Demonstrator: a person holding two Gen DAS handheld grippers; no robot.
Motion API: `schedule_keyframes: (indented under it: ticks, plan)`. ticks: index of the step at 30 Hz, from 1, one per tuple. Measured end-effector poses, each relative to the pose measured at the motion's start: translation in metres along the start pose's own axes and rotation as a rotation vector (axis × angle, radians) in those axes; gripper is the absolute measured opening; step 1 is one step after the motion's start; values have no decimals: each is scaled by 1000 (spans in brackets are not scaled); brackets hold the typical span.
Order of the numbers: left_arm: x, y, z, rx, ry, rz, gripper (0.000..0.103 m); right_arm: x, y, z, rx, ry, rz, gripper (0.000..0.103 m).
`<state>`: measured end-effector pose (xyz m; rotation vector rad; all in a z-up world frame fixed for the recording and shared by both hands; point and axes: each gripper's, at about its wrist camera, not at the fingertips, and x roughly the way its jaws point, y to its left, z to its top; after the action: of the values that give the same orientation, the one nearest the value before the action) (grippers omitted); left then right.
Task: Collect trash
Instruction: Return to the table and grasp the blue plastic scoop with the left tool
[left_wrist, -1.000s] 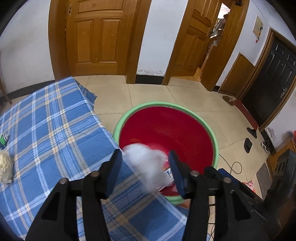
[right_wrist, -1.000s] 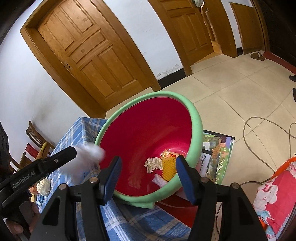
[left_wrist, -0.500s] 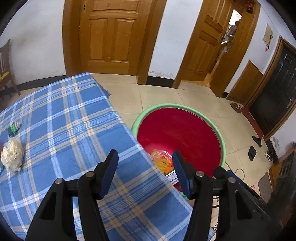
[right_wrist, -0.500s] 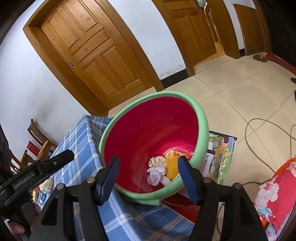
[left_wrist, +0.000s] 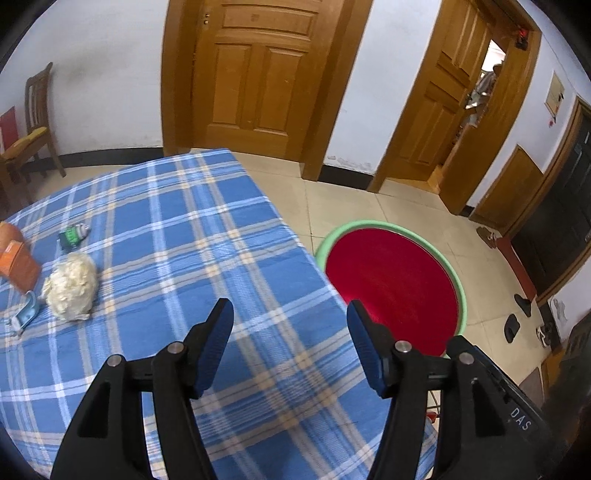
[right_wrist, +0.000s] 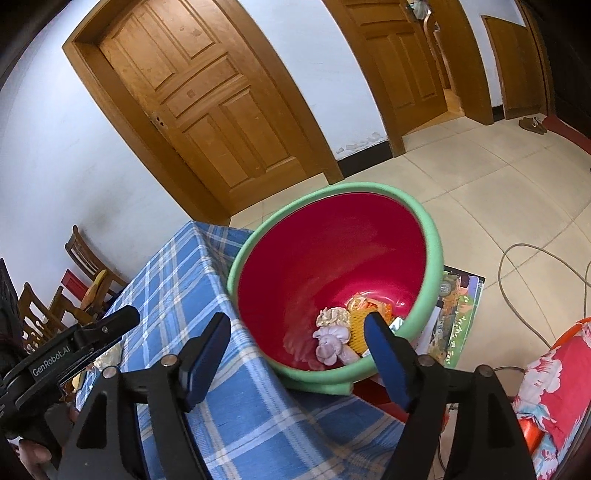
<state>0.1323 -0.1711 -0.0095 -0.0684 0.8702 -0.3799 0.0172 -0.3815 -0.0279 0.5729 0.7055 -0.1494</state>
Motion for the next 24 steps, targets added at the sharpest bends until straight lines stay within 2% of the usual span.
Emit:
schedule_keyframes:
  ticks: [24]
  plan:
    - [-37, 112, -8, -127, -46, 154, 64, 9, 65, -22, -116, 59, 27, 82]
